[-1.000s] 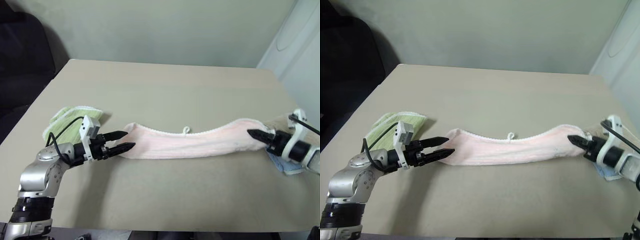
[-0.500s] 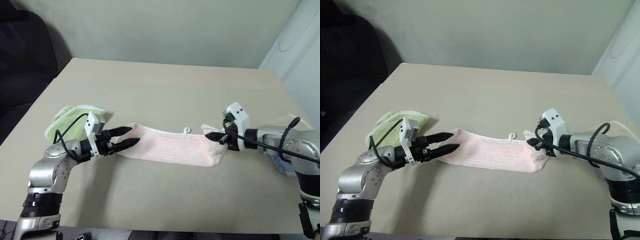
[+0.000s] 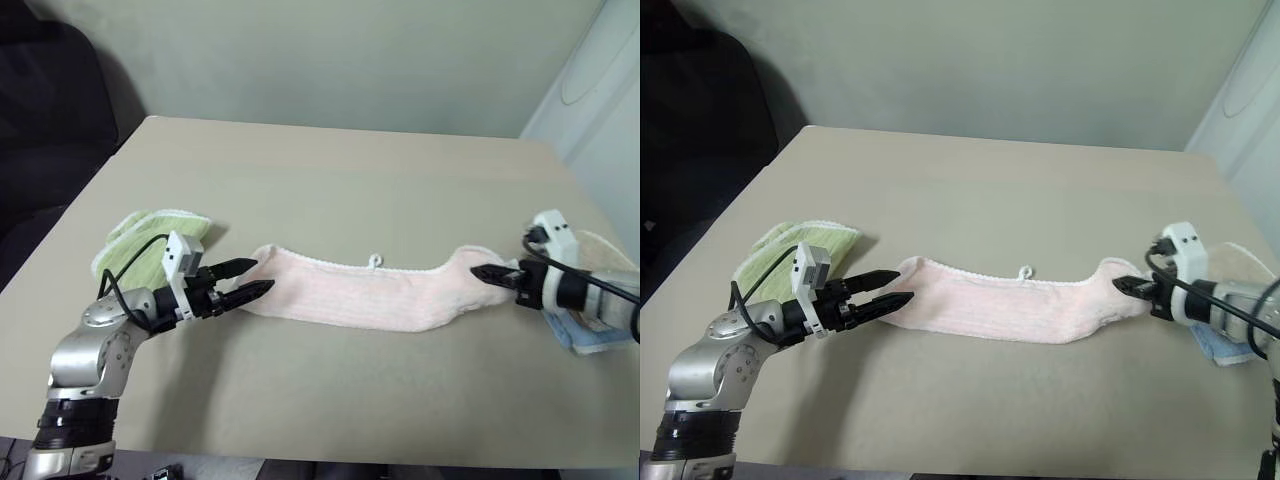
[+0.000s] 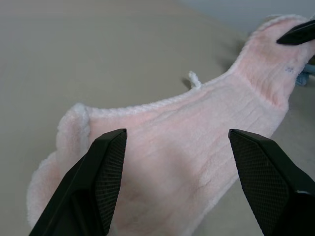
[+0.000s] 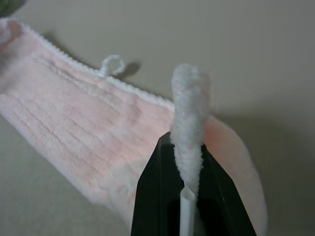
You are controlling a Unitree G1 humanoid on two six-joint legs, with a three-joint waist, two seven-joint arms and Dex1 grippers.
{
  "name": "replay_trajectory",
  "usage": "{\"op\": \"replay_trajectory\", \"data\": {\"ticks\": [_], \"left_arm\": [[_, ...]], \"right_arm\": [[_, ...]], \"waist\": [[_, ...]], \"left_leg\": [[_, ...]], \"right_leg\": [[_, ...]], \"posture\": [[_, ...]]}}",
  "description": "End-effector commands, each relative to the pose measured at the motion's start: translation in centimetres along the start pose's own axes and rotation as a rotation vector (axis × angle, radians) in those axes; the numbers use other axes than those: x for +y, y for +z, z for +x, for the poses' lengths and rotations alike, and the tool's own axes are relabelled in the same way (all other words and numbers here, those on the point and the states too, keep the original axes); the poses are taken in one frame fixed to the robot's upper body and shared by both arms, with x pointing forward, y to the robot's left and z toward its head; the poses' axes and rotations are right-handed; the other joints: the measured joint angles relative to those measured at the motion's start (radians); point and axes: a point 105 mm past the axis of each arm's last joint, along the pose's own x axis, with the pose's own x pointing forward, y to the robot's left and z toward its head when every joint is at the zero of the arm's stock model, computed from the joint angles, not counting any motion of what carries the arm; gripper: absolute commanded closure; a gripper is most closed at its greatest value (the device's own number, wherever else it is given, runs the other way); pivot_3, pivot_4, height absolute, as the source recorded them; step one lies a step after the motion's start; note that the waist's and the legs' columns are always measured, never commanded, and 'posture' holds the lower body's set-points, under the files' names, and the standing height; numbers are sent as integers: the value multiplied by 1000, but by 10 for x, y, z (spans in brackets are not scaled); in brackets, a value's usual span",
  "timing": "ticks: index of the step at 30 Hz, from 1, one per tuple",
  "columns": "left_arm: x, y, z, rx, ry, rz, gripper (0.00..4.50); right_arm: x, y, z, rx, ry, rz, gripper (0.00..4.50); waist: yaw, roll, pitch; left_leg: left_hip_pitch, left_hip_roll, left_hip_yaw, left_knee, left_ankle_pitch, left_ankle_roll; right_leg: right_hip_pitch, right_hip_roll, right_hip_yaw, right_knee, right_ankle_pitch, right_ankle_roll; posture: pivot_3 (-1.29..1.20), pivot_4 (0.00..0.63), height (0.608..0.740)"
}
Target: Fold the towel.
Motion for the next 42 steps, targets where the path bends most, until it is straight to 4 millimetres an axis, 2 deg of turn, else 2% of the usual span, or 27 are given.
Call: {"op": "replay_trajectory", "data": {"ticks": [1, 4, 7, 12, 16, 18, 21, 27, 35, 42], "left_arm": [[-1, 12, 8, -28, -38, 42, 921], [-1, 13, 14, -25, -60, 44, 921], [-1, 13, 19, -23, -74, 45, 921], [-3, 12, 20, -23, -82, 41, 921], [-5, 9, 18, -21, -82, 29, 921], [-6, 7, 17, -21, -77, 25, 921], [-7, 5, 14, -25, -66, 15, 921], [-9, 2, 12, -24, -62, 6, 921], [-12, -1, 14, -25, -68, -8, 921], [-12, -1, 16, -28, -71, -8, 921]], "right_arm": [[-12, -10, -7, -19, -37, 99, 4472], [-19, -25, -3, -20, -54, 205, 4472], [-28, -42, 4, -15, -93, 295, 3845], [-36, -47, 3, -55, -123, 331, 2072], [-43, -40, -11, -109, -165, 315, 626], [-56, -43, -22, -128, -228, 329, 17], [-73, -48, -44, -182, -267, 422, 17], [-45, -60, -61, -172, -89, 554, 17], [-19, -86, -54, -160, -7, 656, 17], [-5, -96, -30, -178, -6, 729, 17]], "waist": [[-1, 0, 0], [-2, 0, 0], [-3, 0, 0], [-3, 0, 0], [-2, 0, 0], [0, 0, 0], [3, 0, 0], [0, 0, 0], [-3, 0, 0], [-1, -2, -1]], "left_leg": [[0, 0, 0, 0, 0, 0], [0, 0, 0, 1, 0, 0], [0, 0, 0, 0, 0, 1], [1, 0, 0, 0, 0, 2], [1, 0, 0, 0, -1, 2], [1, 0, 0, 0, -1, 2], [0, 0, 0, 0, -1, 2], [0, 0, 0, -1, -2, 1], [0, 0, 0, -1, -2, 2], [0, 0, -1, -1, -3, 1]], "right_leg": [[0, 0, 0, 0, 0, 1], [0, 0, 0, 0, -1, 2], [0, 0, 1, 0, 0, 0], [0, 0, 1, 0, 0, 1], [0, 0, 1, 0, 0, 1], [1, 0, 1, 0, 0, 1], [1, 0, 1, 0, -1, 1], [0, 0, 1, 0, -7, 11], [0, 1, 1, 0, -8, 12], [0, 1, 1, 0, -8, 12]], "posture": [[0, 150, 740], [0, 150, 740], [0, 150, 740], [0, 150, 740], [0, 150, 740], [0, 150, 740], [0, 150, 740], [0, 150, 740], [0, 150, 740], [0, 150, 740]]}}
